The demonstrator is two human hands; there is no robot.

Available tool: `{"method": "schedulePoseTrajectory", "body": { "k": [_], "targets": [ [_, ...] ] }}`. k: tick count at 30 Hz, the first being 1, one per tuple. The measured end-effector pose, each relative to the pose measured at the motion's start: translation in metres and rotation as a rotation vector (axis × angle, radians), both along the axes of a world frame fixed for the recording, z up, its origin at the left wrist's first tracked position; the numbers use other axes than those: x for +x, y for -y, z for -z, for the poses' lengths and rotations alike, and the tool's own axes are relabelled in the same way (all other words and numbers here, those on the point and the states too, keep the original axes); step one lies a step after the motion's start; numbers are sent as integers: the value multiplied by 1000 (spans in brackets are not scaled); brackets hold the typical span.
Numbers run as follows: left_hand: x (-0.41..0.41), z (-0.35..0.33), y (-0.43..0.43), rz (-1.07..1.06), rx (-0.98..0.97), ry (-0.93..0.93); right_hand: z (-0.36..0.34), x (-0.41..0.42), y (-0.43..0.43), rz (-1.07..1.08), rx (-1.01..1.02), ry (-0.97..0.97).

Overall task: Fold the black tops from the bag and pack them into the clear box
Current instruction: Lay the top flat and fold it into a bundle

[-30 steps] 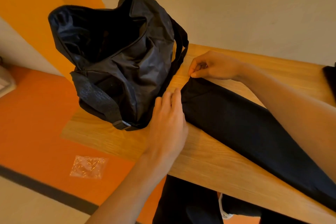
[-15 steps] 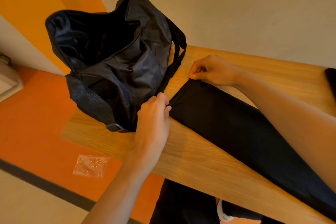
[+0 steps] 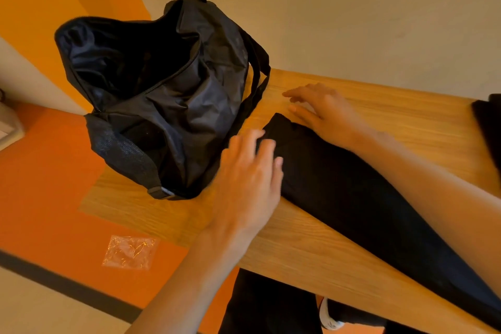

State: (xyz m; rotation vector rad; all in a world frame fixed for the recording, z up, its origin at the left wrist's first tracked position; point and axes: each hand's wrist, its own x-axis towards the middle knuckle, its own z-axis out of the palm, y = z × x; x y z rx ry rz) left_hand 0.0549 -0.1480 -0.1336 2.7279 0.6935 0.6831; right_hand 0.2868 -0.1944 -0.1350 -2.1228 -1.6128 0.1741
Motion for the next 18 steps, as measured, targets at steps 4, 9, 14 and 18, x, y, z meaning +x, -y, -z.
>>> {"method": "schedulePoseTrajectory", "body": {
  "k": [4, 9, 14, 18],
  "targets": [
    [17, 15, -8, 168, 78, -368, 14, -11, -4, -3, -266, 194],
    [4, 21, -29, 106, 7, -484, 20, 11, -3, 123, -326, 152],
    [26, 8, -28, 214, -17, -312, -1, -25, 32, 171, -141, 170],
    [49, 20, -49, 309, 58, -501, 10, -75, 74, 208, -372, 237]
  ]
}}
